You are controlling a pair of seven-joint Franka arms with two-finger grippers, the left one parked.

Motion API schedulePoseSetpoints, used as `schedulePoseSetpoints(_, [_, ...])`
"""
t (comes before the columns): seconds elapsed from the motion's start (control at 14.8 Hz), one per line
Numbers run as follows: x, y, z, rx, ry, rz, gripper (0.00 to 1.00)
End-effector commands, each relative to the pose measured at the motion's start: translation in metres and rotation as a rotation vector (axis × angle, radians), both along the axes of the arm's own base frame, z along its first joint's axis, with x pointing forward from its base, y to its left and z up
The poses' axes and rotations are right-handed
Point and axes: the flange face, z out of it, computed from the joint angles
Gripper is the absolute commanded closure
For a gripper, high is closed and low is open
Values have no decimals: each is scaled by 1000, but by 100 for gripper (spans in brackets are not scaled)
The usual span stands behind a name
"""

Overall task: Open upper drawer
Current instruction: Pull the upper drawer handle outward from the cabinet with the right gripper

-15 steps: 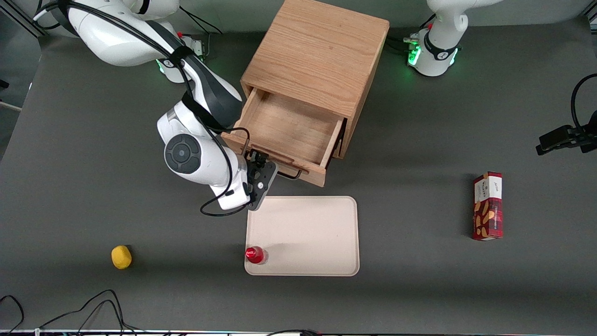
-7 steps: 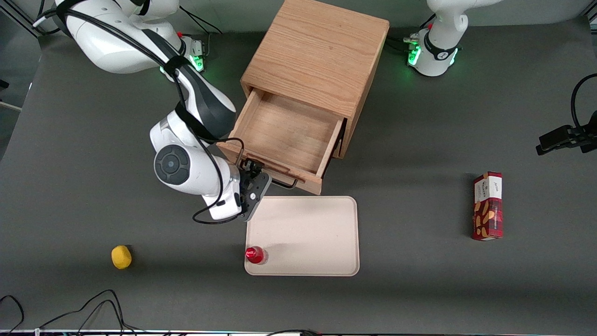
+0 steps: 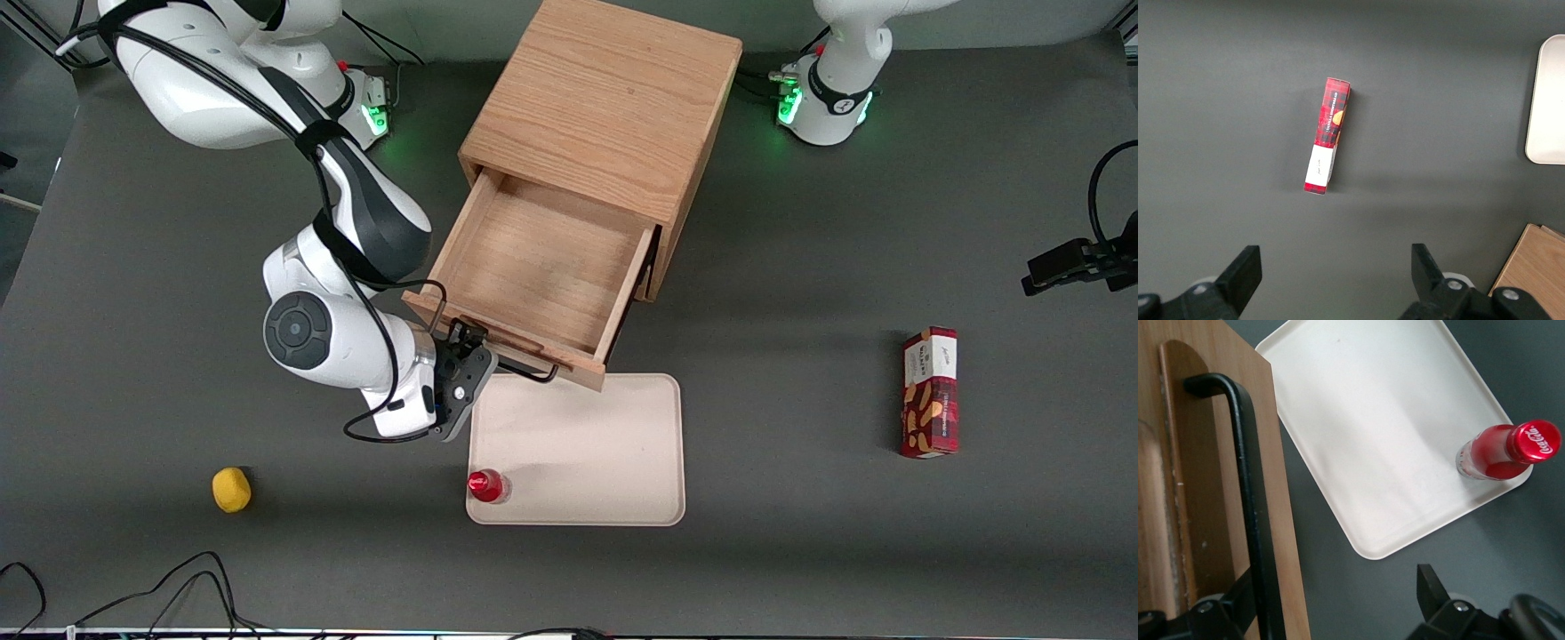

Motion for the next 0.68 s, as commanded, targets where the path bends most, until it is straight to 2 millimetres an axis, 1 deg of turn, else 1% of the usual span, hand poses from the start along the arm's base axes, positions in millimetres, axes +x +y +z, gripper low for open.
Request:
schedulePoseSetpoints(0.0, [10,-4,2,3,-19,11,0])
schedulePoseSetpoints(0.2, [11,-6,5,4,-23,7,0])
schedulePoseSetpoints(0.34, [10,-6,14,6,-37,7,0])
schedulePoseSetpoints(0.47, [9,-7,29,8,-59,1,0])
schedulePoseSetpoints(0.61, [8,-8,54,13,-109,-18,0])
